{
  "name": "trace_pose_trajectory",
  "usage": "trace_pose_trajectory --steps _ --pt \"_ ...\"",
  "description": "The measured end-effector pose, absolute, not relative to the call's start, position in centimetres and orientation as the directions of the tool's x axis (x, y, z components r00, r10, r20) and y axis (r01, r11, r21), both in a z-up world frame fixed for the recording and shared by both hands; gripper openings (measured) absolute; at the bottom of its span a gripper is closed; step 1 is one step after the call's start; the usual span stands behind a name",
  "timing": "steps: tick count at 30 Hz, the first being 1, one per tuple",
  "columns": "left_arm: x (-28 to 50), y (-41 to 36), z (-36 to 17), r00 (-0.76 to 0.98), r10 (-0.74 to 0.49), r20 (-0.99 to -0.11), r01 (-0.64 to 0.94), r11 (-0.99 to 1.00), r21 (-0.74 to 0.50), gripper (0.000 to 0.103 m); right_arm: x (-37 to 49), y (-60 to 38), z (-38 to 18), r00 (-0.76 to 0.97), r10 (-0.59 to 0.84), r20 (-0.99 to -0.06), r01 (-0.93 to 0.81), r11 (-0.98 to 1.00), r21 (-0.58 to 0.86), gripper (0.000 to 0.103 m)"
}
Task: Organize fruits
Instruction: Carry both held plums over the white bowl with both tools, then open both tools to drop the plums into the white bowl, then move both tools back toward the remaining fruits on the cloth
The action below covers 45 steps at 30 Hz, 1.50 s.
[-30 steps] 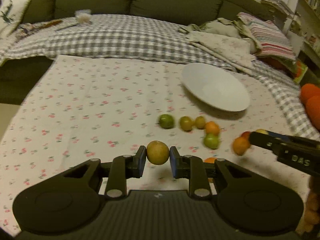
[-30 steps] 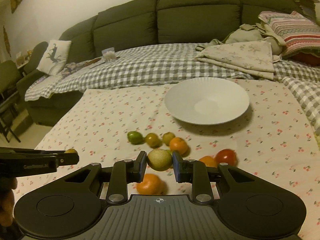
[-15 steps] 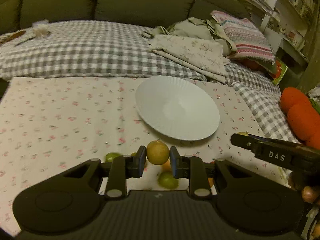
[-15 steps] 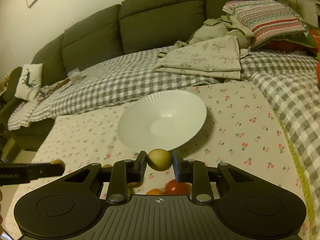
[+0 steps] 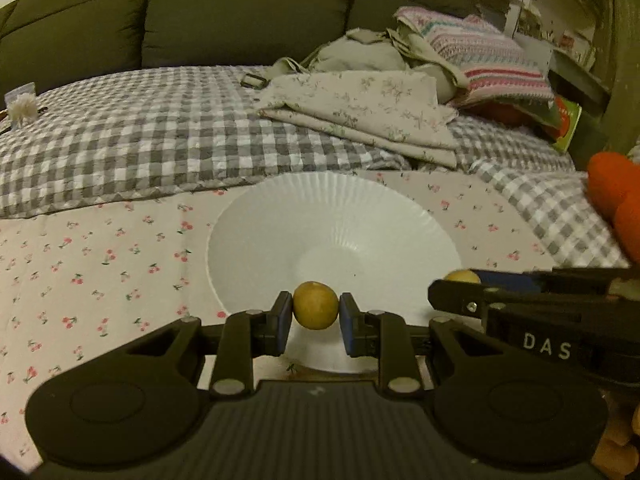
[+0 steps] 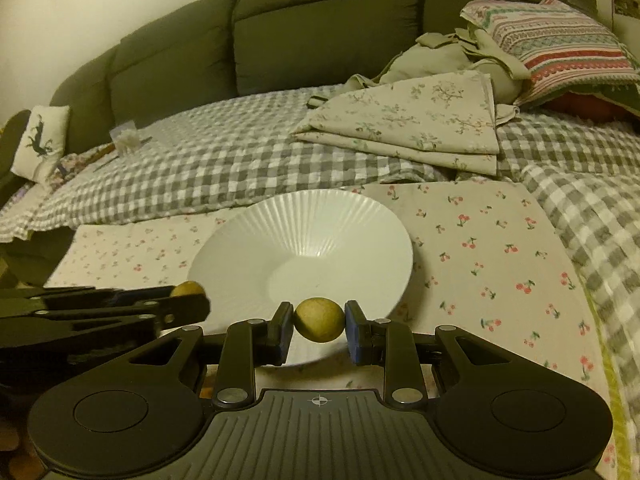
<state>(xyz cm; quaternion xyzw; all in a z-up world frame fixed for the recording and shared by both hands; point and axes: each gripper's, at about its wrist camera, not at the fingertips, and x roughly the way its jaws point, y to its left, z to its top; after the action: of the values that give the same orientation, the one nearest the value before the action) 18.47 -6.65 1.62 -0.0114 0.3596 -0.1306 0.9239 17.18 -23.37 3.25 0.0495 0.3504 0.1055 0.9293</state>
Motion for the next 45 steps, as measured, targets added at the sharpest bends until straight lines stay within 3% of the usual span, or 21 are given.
trace_pose_trajectory --steps 14,17,20,24,34,45 --pt "19.9 -7.2 -0.6 0.719 -0.2 -0.666 0.24 0.97 -0.032 0.024 19.6 -22.8 0.7 0.714 0.222 -0.664 -0.169 0.975 0.145 0.027" --pt "19.9 -7.2 -0.4 0.719 -0.2 -0.666 0.243 0.97 -0.029 0.031 19.6 -22.7 0.6 0.715 0.213 -0.666 -0.164 0.977 0.136 0.03" --pt "19.7 -7.0 -0.2 0.721 -0.204 -0.662 0.243 0.969 -0.034 0.04 19.4 -23.0 0.9 0.722 0.213 -0.659 -0.153 0.977 0.148 0.042" --pt "19.4 -6.9 0.2 0.722 -0.203 -0.662 0.237 0.971 -0.039 0.052 19.0 -23.6 1.6 0.733 0.208 -0.648 -0.136 0.978 0.16 0.048" --pt "17.1 -6.0 2.1 0.741 -0.17 -0.649 0.201 0.979 -0.027 0.074 16.4 -24.7 3.9 0.772 0.202 -0.603 -0.11 0.976 0.186 0.084" --pt "12.5 -4.8 4.5 0.739 -0.142 -0.658 0.151 0.988 -0.043 0.084 13.1 -25.3 6.5 0.777 0.264 -0.571 -0.102 0.949 0.299 0.092"
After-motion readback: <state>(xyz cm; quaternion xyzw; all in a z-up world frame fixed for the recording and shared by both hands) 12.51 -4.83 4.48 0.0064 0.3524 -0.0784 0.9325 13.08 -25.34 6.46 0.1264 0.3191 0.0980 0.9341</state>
